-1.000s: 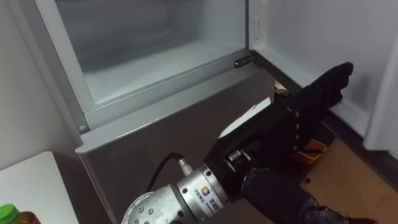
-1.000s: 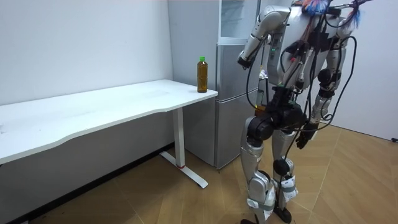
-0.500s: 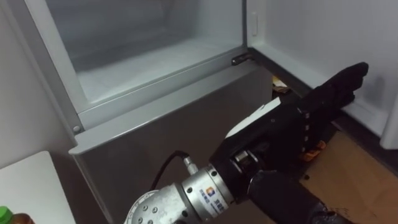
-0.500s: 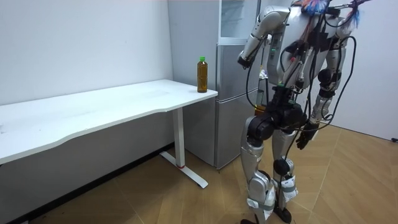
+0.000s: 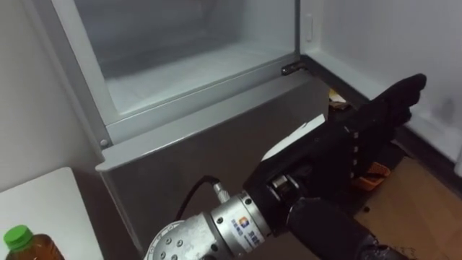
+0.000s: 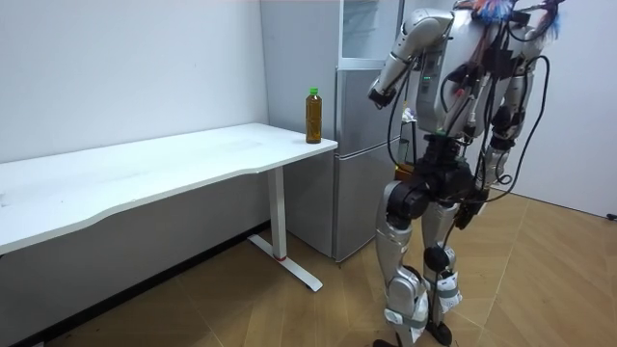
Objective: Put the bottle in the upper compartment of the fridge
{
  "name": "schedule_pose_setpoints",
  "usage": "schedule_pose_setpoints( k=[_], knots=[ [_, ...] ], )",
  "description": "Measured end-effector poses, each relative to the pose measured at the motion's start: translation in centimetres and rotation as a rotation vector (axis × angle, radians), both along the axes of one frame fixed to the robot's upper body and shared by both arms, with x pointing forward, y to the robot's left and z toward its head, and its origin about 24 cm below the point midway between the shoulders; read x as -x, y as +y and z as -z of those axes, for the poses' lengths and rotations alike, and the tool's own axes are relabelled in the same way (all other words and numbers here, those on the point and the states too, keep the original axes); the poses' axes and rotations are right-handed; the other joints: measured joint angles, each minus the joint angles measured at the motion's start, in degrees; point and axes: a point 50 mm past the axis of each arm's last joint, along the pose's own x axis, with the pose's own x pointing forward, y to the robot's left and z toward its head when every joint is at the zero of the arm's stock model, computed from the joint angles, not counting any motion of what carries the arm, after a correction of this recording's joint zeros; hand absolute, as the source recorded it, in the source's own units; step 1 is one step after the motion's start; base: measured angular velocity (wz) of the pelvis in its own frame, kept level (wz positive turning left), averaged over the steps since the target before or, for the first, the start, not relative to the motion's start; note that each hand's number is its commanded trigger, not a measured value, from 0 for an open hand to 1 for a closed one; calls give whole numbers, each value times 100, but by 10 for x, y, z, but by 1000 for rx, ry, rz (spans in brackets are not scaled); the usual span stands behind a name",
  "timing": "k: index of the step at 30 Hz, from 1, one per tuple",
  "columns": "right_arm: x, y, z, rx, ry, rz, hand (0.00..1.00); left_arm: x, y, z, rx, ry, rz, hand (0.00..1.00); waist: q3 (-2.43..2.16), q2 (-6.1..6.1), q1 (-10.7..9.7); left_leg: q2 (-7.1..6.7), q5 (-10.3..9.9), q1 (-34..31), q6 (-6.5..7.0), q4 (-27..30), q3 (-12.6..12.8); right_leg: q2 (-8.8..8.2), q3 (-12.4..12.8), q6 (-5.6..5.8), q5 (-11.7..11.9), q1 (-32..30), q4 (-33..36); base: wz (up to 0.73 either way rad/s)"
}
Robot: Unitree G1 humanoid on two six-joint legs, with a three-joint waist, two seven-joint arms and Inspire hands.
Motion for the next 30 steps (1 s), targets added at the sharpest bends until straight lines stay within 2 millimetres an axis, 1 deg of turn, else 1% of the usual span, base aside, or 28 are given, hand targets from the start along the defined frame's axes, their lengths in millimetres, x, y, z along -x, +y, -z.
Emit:
schedule_pose_setpoints(
  k=[2,3,5,7,8,10,11,13,15,18,20,22,24,25,27,28,30],
  knots=[
    [-1,1,0,-1,-3,-9,0,-1,3,1,-19,-7,-12,0,-1,1,60,-4,6,-61,-10,15,-58,-19,-117,0,-1,4,8,28],
    [-2,1,0,-1,-3,-18,0,-2,5,4,-34,-6,-25,0,-2,1,137,-7,11,-86,-17,15,-105,-24,-164,0,0,6,12,29],
    [-3,1,0,3,-2,-30,0,-1,9,12,-50,11,-44,0,-14,9,217,-11,17,-127,-27,17,-190,-27,-240,-2,1,12,17,23],
    [-5,1,-1,9,-1,-58,0,-2,15,21,-78,30,-77,0,-22,10,448,-12,29,-158,-43,20,-262,-25,-280,-7,4,7,18,11],
    [-6,1,-1,11,-1,-69,0,-2,17,22,-76,37,-83,0,-24,8,490,-15,32,-170,-48,24,-301,-25,-297,-9,5,5,15,22],
    [-10,3,-1,14,-5,-95,0,-5,23,22,-67,37,-115,0,-51,-10,576,-32,40,-256,-56,51,-491,-47,-464,-11,4,12,2,36],
    [-10,3,-1,14,-5,-98,0,-5,24,21,-65,36,-120,0,-53,-15,621,-35,42,-256,-57,51,-510,-52,-485,-11,3,17,5,26],
    [-13,5,-1,10,-4,-144,0,-4,30,20,-56,32,-142,0,-77,-37,761,-51,46,-280,-60,66,-610,-65,-559,-11,1,38,5,15],
    [-16,6,-1,9,-9,-153,0,-3,34,21,-48,34,-152,0,-85,-48,818,-68,50,-311,-54,74,-661,-84,-635,-10,1,46,5,20],
    [-16,12,0,0,-8,-172,0,-1,38,31,-56,68,-181,0,-96,-69,913,-104,62,-306,-35,88,-777,-116,-744,9,-11,117,-1,20],
    [-17,14,0,-3,-7,-180,0,0,42,38,-69,83,-210,0,-103,-70,959,-116,69,-306,-25,101,-802,-136,-779,16,-15,133,9,12],
    [-16,17,1,-10,-6,-189,0,1,49,45,-102,83,-258,0,-109,-70,1053,-120,72,-309,-21,112,-845,-140,-789,16,-15,133,21,4],
    [-16,18,1,-10,-4,-192,0,4,53,49,-110,91,-278,0,-116,-65,1089,-125,74,-325,-17,121,-875,-147,-818,16,-15,134,23,10],
    [-16,18,1,-10,-5,-193,0,5,54,50,-111,94,-284,0,-126,-67,1085,-138,82,-354,-6,124,-937,-159,-877,17,-16,135,23,19],
    [-16,17,1,-8,-9,-193,0,6,56,50,-107,91,-289,0,-127,-67,1124,-158,110,-376,4,122,-973,-177,-917,26,-20,139,27,19],
    [-16,18,1,-10,-12,-194,0,9,59,48,-94,86,-301,0,-143,-59,1112,-170,120,-394,10,121,-1010,-193,-983,30,-23,144,25,18],
    [-14,19,2,-18,-9,-195,0,14,62,47,-85,69,-313,0,-139,-70,1111,-191,131,-391,14,121,-1098,-208,-1057,40,-34,194,12,23]
  ],
)
